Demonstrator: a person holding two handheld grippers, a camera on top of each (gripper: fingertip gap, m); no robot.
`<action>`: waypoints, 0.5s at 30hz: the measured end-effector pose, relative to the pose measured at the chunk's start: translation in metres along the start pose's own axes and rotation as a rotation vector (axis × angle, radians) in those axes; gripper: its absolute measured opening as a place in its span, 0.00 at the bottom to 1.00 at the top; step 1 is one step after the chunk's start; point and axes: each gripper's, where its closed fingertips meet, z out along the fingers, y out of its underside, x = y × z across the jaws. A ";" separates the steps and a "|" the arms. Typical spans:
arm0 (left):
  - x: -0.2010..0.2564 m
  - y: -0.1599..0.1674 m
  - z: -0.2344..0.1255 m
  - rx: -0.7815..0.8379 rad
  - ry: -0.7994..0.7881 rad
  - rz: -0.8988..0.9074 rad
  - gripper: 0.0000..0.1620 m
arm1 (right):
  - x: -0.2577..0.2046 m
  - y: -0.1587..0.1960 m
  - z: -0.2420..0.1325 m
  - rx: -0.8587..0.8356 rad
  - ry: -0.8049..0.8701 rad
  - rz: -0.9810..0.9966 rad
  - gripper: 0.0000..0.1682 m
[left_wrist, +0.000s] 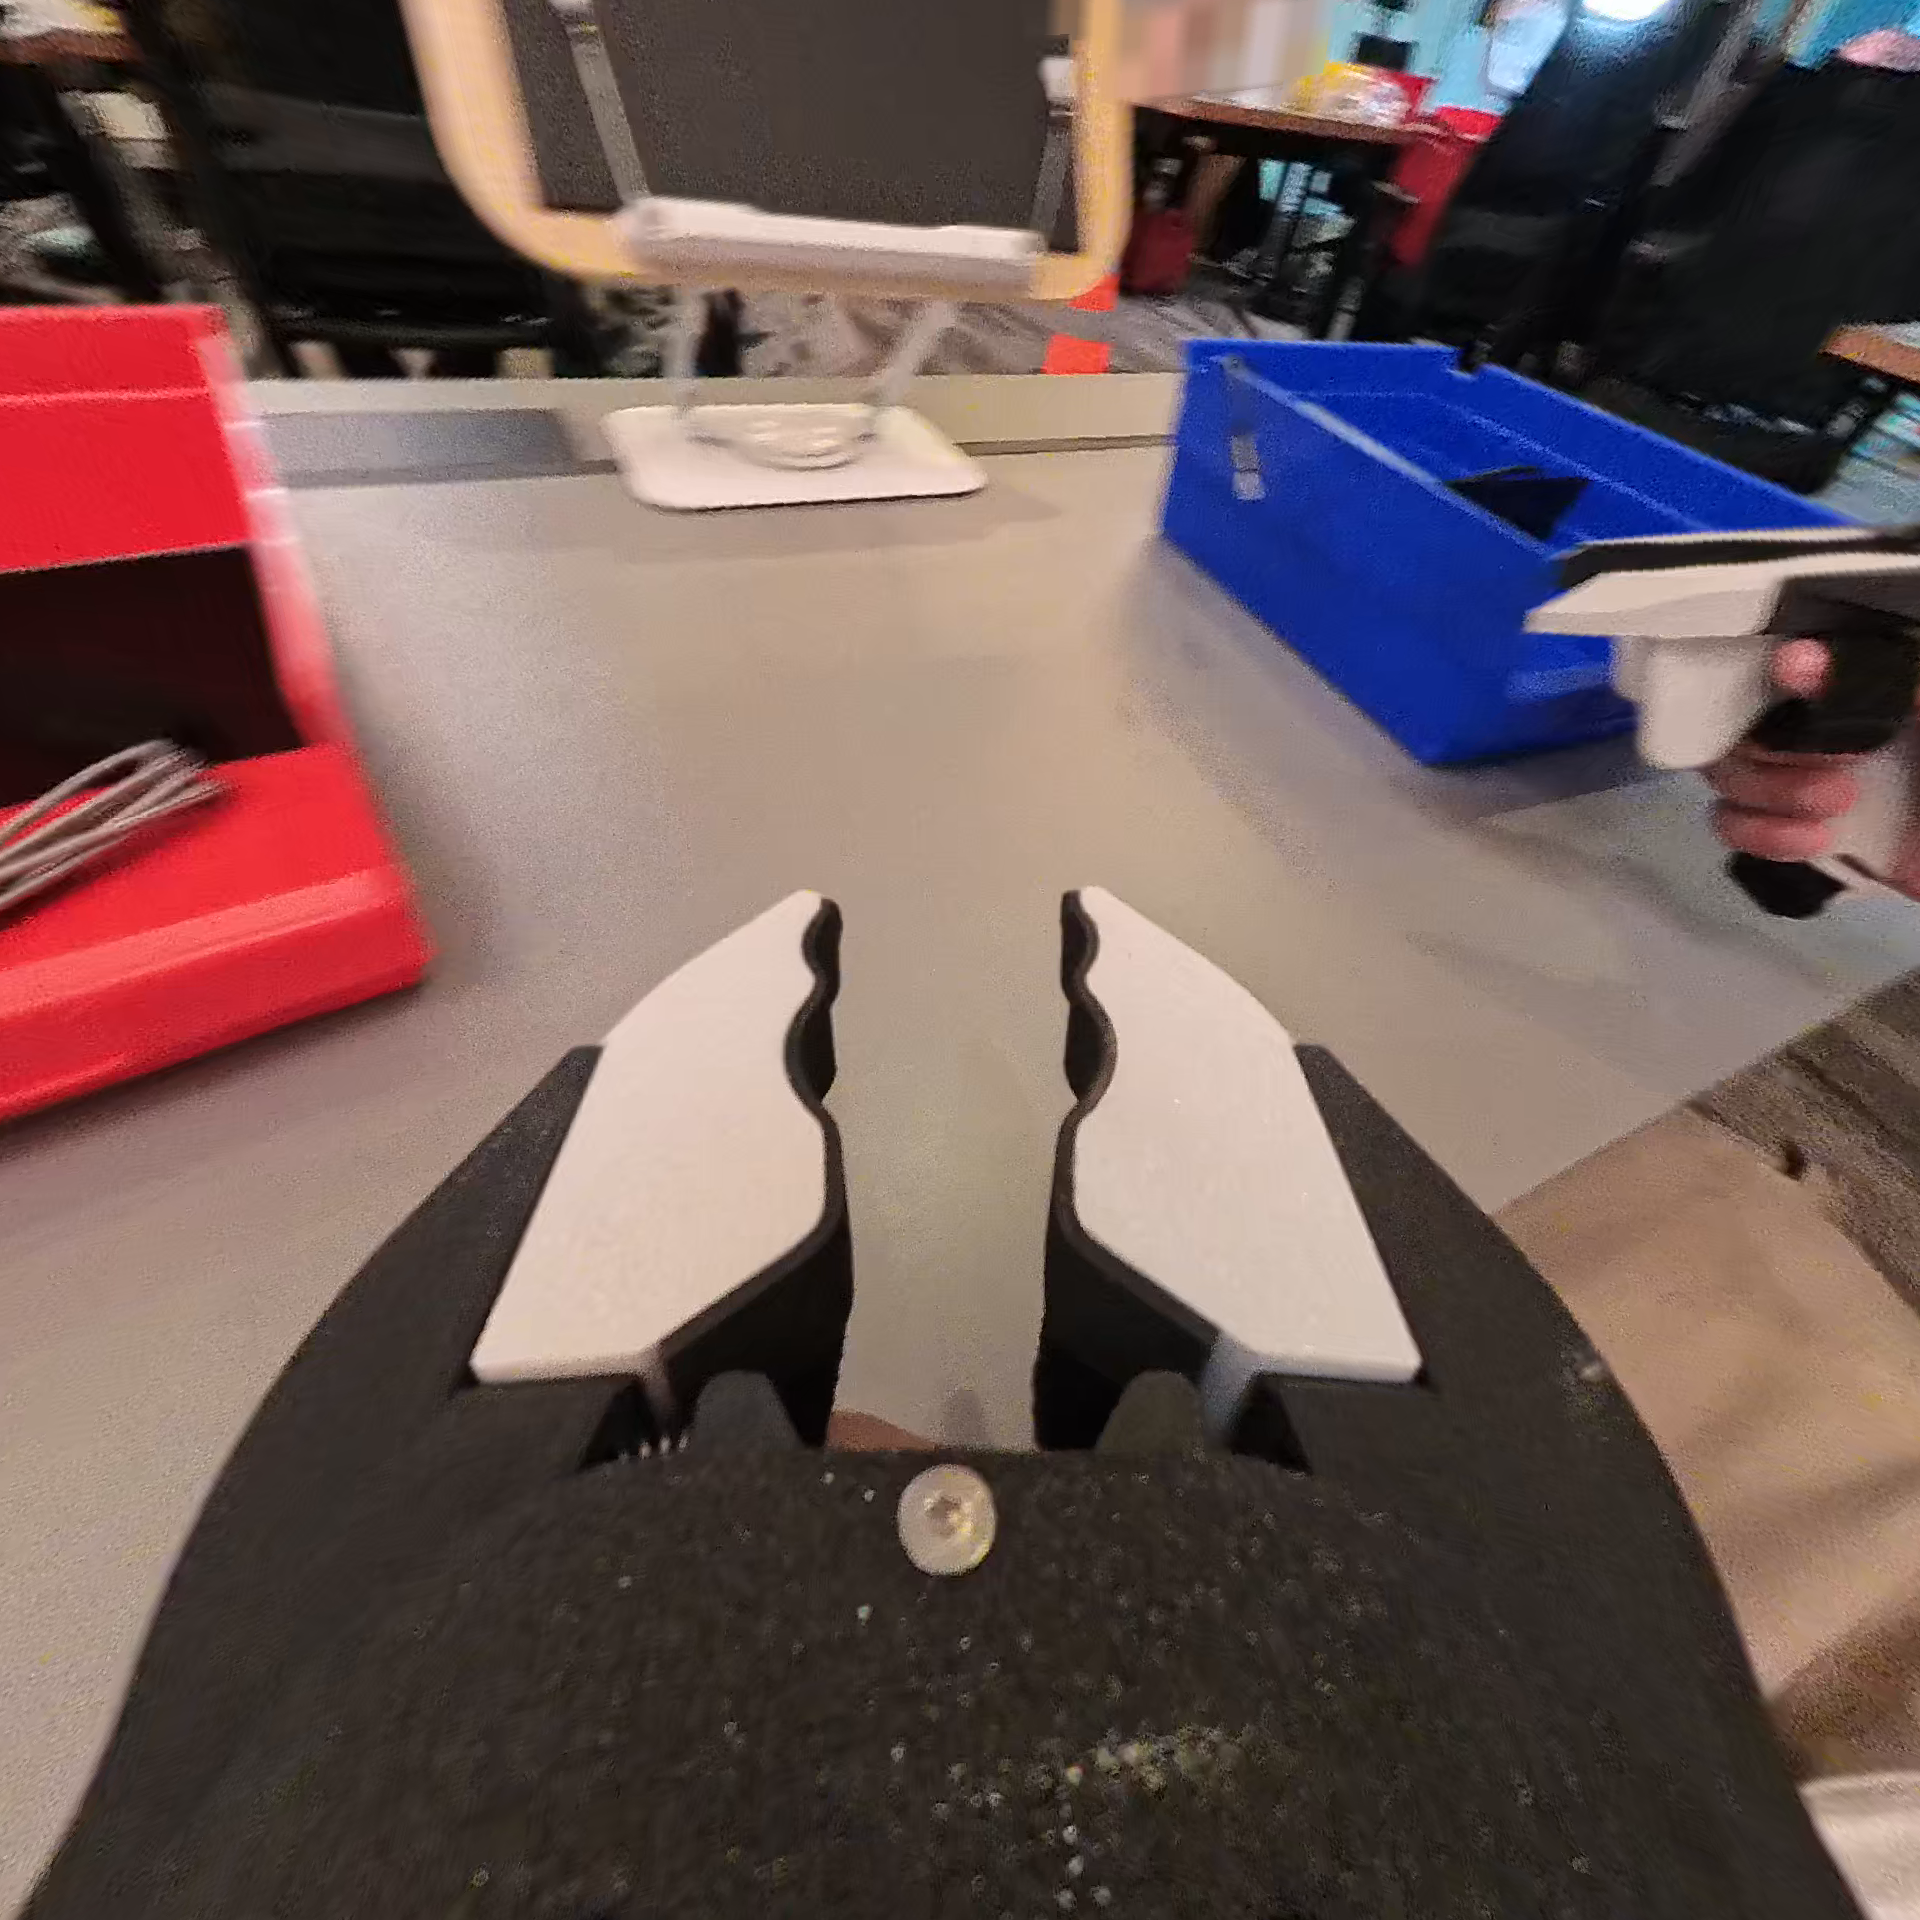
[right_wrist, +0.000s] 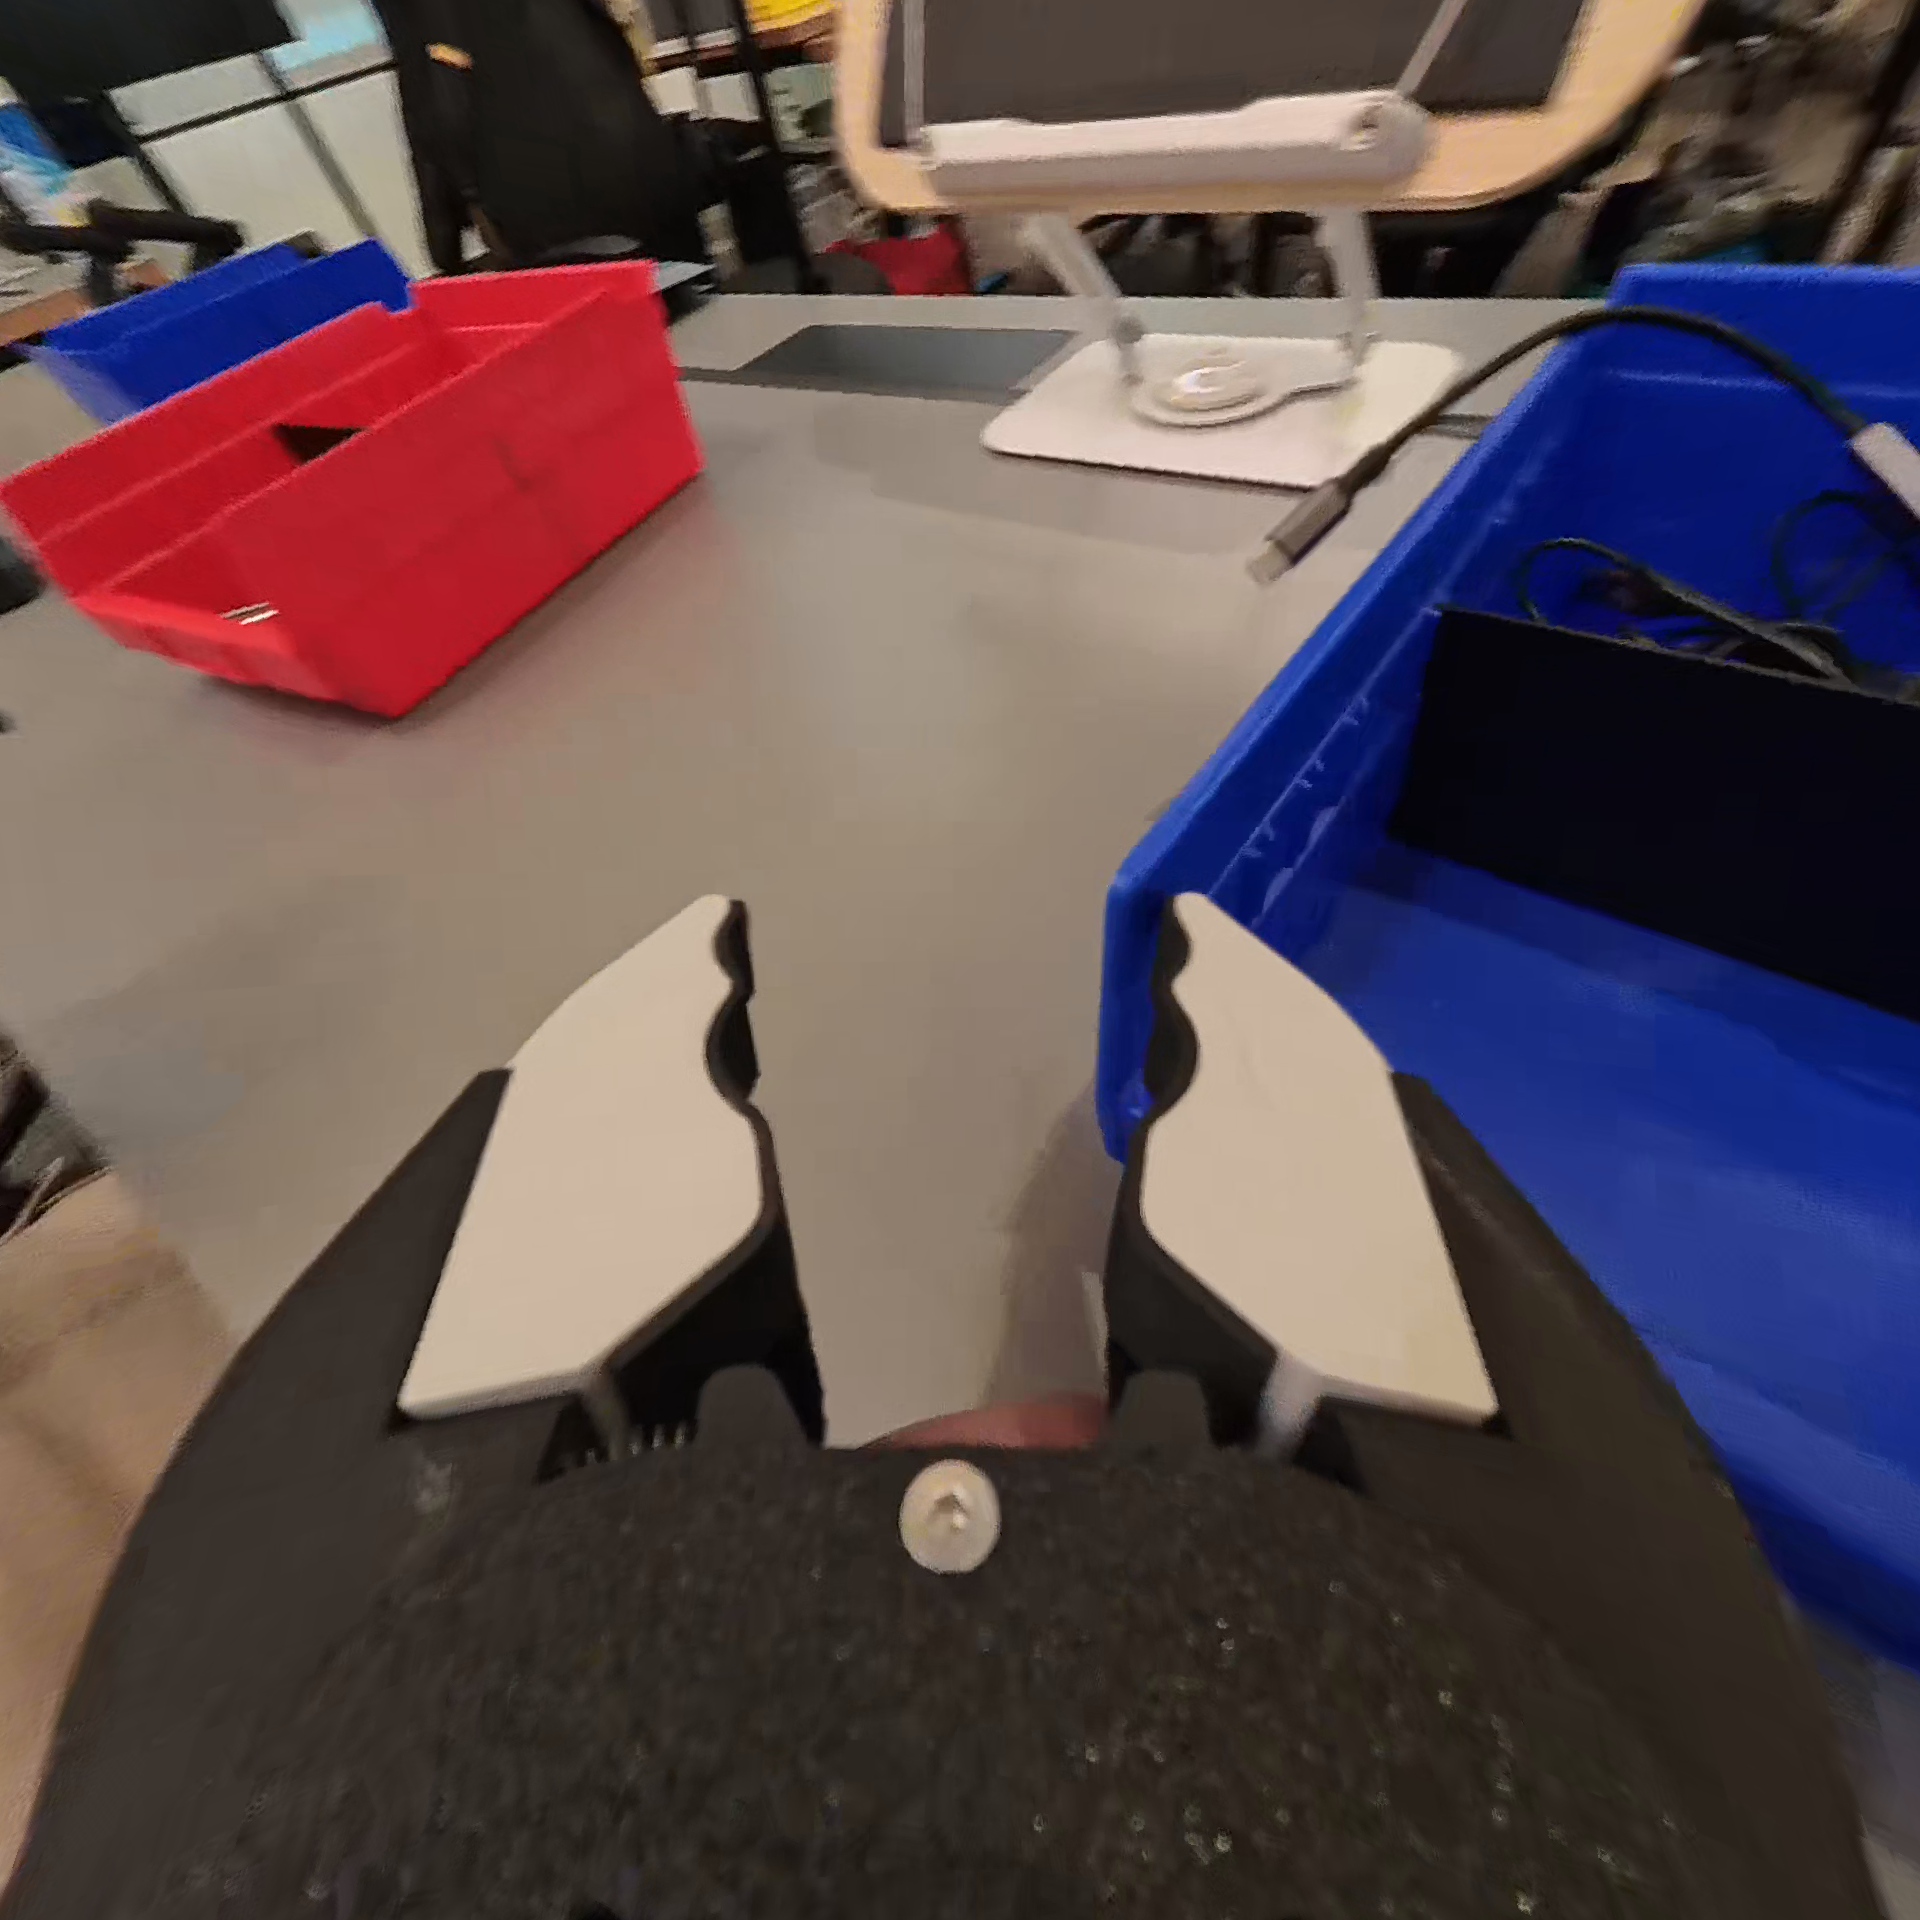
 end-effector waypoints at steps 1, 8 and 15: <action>0.022 -0.003 0.012 -0.008 0.039 0.037 0.26 | -0.006 -0.002 -0.003 0.011 -0.023 -0.014 0.38; 0.160 -0.019 0.118 -0.097 0.238 0.158 0.29 | 0.074 -0.023 -0.094 0.214 0.445 -0.017 0.38; 0.191 -0.011 0.231 -0.228 0.080 0.087 0.23 | 0.164 0.024 -0.110 0.072 0.645 0.201 0.35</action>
